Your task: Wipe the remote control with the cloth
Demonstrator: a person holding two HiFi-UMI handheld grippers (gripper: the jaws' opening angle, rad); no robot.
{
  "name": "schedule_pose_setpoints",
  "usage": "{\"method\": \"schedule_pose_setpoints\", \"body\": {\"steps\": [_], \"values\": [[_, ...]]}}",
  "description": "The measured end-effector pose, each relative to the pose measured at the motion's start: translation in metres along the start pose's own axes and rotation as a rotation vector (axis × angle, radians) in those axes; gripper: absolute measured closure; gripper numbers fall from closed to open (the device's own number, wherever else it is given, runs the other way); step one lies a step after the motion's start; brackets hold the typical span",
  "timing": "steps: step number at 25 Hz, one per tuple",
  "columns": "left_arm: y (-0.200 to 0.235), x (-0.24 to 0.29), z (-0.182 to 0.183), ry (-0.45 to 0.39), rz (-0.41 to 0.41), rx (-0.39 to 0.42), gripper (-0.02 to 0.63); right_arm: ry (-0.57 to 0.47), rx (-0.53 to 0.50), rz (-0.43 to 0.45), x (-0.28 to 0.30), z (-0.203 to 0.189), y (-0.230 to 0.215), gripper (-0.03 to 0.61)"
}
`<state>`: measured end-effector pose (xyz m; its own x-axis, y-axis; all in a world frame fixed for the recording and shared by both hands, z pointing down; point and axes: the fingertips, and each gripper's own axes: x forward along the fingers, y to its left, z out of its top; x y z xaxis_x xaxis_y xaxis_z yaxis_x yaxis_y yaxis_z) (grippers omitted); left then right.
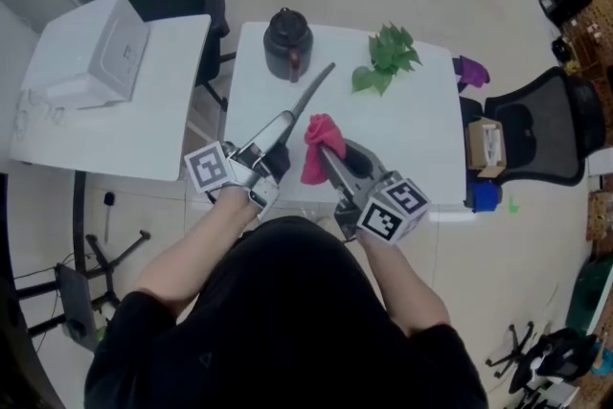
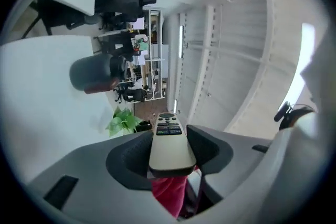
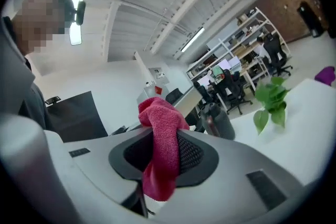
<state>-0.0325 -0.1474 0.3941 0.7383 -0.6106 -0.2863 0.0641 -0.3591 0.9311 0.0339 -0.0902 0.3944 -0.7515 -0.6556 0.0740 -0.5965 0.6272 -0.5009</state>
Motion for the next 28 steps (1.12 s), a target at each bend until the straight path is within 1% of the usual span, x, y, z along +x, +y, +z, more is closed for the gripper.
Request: {"method": "schedule_pose_setpoints", "body": {"steps": [2,5,7,11,16,19,21,23,25,28], "values": [[-0.002,0.000,-0.002,-0.013,-0.026,-0.039,0.403,0.043,0.029,0.036,0.011,-0.017,0.007,0.480],[-0.003,0.000,-0.014,0.032,-0.036,-0.068,0.403,0.048,0.062,0.054,0.018,-0.021,0.006,0.482],[-0.005,-0.001,-0.022,0.077,-0.044,-0.075,0.403,0.019,0.066,0.033,0.016,-0.011,-0.004,0.482],[-0.012,-0.006,-0.036,0.158,-0.066,-0.068,0.404,-0.063,0.058,-0.036,0.003,0.022,-0.034,0.483],[-0.015,-0.011,-0.048,0.211,-0.085,-0.084,0.405,-0.144,0.046,-0.108,-0.015,0.059,-0.065,0.483],[-0.012,-0.011,-0.050,0.206,-0.081,-0.093,0.405,-0.160,0.030,-0.117,-0.021,0.065,-0.066,0.483],[-0.009,-0.009,-0.044,0.179,-0.078,-0.102,0.405,-0.150,0.015,-0.101,-0.020,0.061,-0.055,0.483],[-0.007,-0.007,-0.034,0.138,-0.076,-0.106,0.405,-0.107,-0.002,-0.060,-0.013,0.047,-0.036,0.483],[-0.007,-0.004,-0.023,0.100,-0.075,-0.102,0.405,-0.038,-0.025,-0.004,-0.003,0.025,-0.013,0.483],[-0.010,0.001,-0.013,0.078,-0.075,-0.089,0.405,0.047,-0.053,0.065,0.009,-0.002,0.014,0.483]]}}
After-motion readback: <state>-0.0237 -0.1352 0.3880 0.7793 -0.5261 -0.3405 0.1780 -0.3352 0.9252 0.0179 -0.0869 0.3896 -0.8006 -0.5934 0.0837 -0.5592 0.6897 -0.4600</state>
